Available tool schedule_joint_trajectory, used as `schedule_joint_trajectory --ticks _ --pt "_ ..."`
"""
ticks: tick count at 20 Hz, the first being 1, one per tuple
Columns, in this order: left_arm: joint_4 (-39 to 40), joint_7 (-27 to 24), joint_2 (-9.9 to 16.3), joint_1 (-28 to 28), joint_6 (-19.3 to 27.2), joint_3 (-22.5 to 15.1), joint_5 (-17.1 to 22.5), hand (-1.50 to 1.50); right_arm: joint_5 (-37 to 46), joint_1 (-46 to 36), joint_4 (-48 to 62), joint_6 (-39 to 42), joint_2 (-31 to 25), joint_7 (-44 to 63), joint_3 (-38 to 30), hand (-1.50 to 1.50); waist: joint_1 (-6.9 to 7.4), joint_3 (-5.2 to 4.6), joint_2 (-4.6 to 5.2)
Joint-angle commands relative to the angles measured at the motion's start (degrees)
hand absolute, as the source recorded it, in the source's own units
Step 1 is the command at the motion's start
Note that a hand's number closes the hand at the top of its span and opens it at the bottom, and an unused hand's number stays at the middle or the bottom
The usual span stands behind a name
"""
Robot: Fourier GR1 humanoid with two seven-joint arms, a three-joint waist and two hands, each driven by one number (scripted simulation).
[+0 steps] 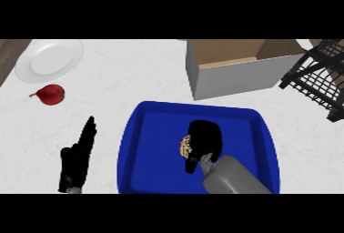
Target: Pick the cupcake from the tray and place it in the tiered basket
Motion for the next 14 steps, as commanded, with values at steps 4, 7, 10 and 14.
schedule_joint_trajectory --ticks 4,7,10,14 --pt "0.8 -1.1 0.3 3.3 1.0 2.6 1.3 0.0 -5.7 11.3 -5.0 -3.6 -25.6 -10.6 -15.7 1.5 -5.18 0.03 0.1" --pt "-0.3 -1.2 -0.4 5.1 2.3 2.0 0.5 0.0 -10.8 14.5 -5.3 -6.8 -34.5 -18.0 -25.6 1.5 -6.24 0.14 -0.11" --pt "-0.7 -0.4 1.1 4.0 0.7 2.9 1.3 0.0 -17.9 19.3 -5.7 -8.2 -40.5 -26.4 -34.7 1.5 -5.13 0.07 0.01" --pt "-1.2 -0.4 0.8 5.5 1.0 2.2 0.8 0.0 -29.0 20.8 -10.1 -7.8 -43.1 -29.1 -47.7 1.5 -4.92 -0.04 -0.37"
